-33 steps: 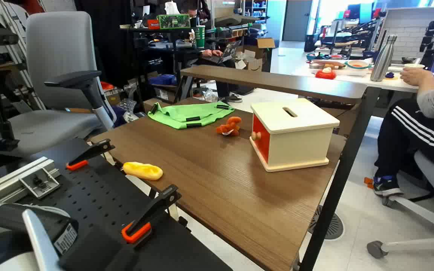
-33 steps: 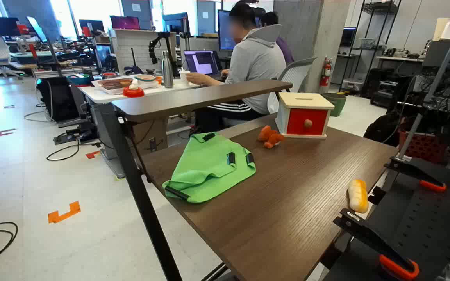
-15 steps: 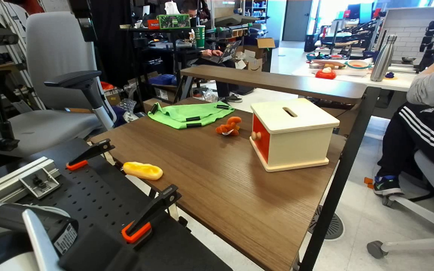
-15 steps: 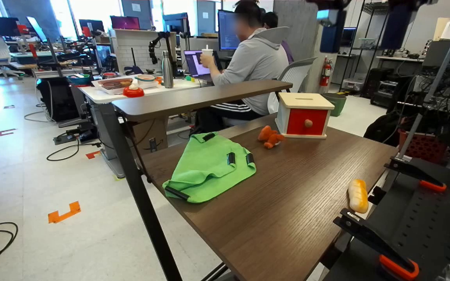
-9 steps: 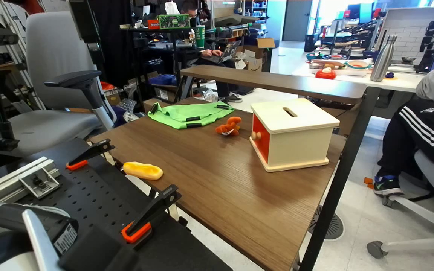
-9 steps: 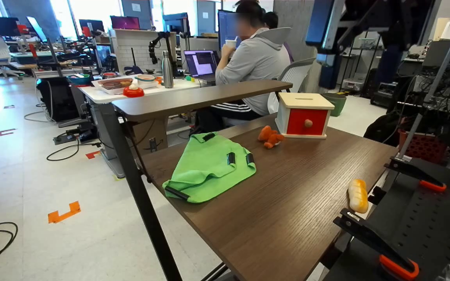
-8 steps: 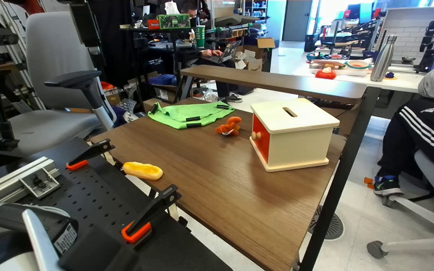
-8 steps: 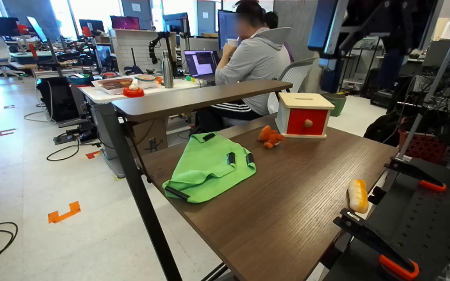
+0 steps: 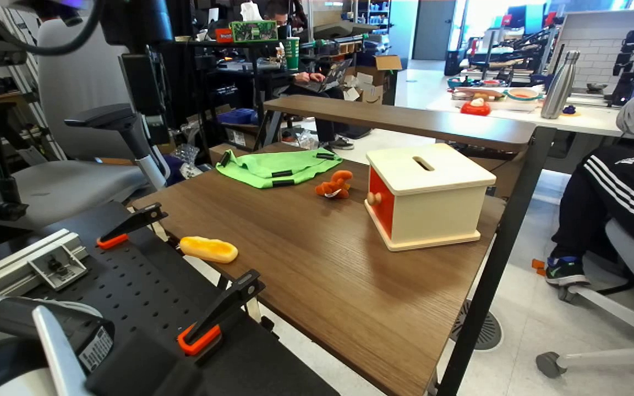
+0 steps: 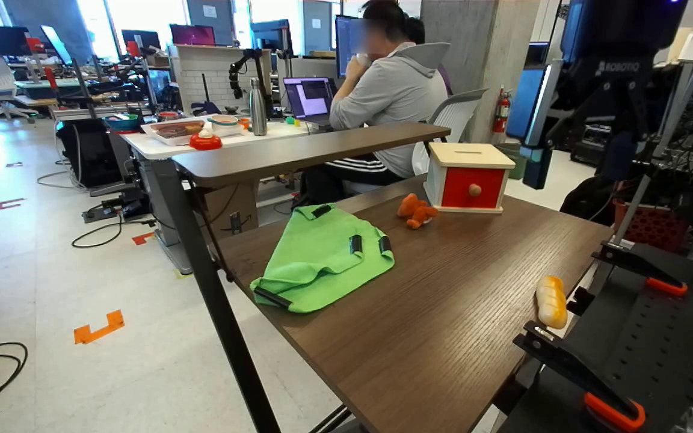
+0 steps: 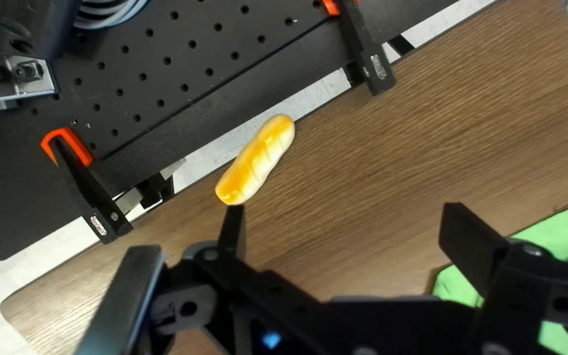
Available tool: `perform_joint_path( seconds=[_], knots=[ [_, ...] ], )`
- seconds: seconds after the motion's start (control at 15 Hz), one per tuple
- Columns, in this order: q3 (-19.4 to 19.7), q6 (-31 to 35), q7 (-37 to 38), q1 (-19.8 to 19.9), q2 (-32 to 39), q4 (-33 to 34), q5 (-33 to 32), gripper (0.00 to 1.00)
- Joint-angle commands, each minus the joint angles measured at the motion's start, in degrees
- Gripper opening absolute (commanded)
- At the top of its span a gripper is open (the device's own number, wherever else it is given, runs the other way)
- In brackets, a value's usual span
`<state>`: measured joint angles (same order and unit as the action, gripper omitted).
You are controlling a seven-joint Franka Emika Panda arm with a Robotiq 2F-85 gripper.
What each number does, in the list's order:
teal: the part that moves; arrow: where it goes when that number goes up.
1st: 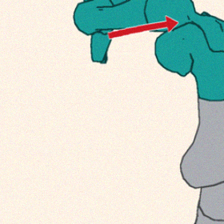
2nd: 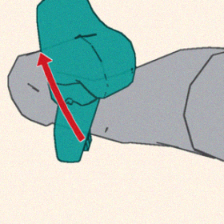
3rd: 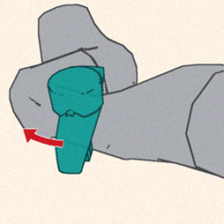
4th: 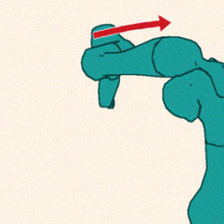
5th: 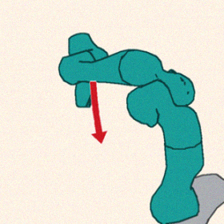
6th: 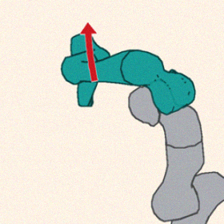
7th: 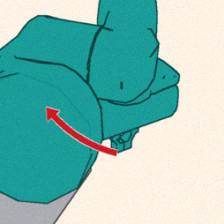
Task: Move the yellow object to the right
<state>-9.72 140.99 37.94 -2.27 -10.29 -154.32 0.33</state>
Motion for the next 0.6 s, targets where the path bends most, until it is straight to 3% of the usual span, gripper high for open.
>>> perform_joint_path(
  seconds=[0.0, 0.53],
  knots=[
    [2.0, 6.1, -1.4, 1.4, 4.7, -1.6, -0.6, 1.0],
    [6.3, 17.8, 3.0, 2.0, 14.5, -3.4, -7.0, 1.0]
  ],
)
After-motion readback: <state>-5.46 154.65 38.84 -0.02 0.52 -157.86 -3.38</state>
